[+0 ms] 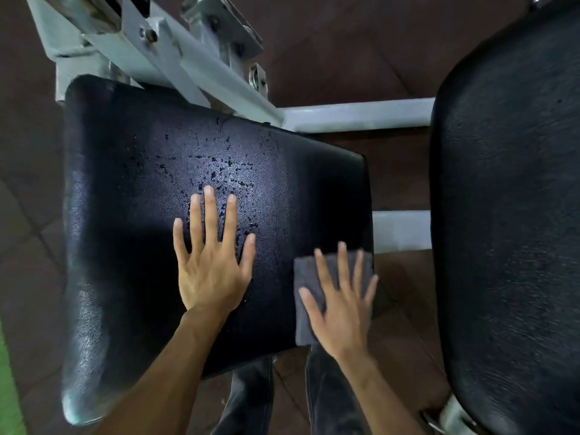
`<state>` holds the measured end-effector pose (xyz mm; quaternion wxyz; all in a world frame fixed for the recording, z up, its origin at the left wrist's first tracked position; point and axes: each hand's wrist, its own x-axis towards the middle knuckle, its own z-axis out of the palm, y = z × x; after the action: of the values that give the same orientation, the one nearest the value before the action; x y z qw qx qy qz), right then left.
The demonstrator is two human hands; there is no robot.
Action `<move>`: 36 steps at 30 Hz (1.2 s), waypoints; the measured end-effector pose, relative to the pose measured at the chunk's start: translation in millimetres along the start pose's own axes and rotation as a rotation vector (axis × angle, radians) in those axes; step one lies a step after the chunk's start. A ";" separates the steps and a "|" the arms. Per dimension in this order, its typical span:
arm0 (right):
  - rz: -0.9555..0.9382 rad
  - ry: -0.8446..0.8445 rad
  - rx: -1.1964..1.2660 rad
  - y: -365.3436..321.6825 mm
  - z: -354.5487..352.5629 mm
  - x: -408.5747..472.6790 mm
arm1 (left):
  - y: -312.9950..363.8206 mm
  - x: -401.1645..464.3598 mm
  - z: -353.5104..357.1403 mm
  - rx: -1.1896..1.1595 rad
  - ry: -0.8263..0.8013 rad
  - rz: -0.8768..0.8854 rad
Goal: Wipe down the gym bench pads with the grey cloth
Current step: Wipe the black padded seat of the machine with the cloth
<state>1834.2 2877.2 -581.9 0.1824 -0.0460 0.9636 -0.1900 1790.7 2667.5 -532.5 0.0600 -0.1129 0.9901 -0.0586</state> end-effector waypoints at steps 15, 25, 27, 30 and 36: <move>-0.120 0.084 0.006 -59.8 -16.5 64.4 | -0.3 0.5 0.0 -0.013 0.018 0.017; 0.294 0.131 0.117 -14.6 -34.4 130.6 | 0.0 -0.1 0.1 0.019 0.024 0.015; 0.258 0.133 0.134 -34.3 -46.2 181.5 | 0.0 -0.6 1.8 0.018 0.027 0.013; 0.080 0.141 0.079 -58.5 -41.3 175.5 | 0.9 0.6 1.9 0.022 0.039 0.018; -0.136 0.056 -0.003 -31.2 -0.9 18.8 | 0.2 -0.5 -0.5 0.005 0.031 0.011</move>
<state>1817.0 2845.8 -575.5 0.1422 -0.1062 0.9633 -0.2015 1791.0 2667.8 -532.0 0.0453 -0.1062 0.9914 -0.0623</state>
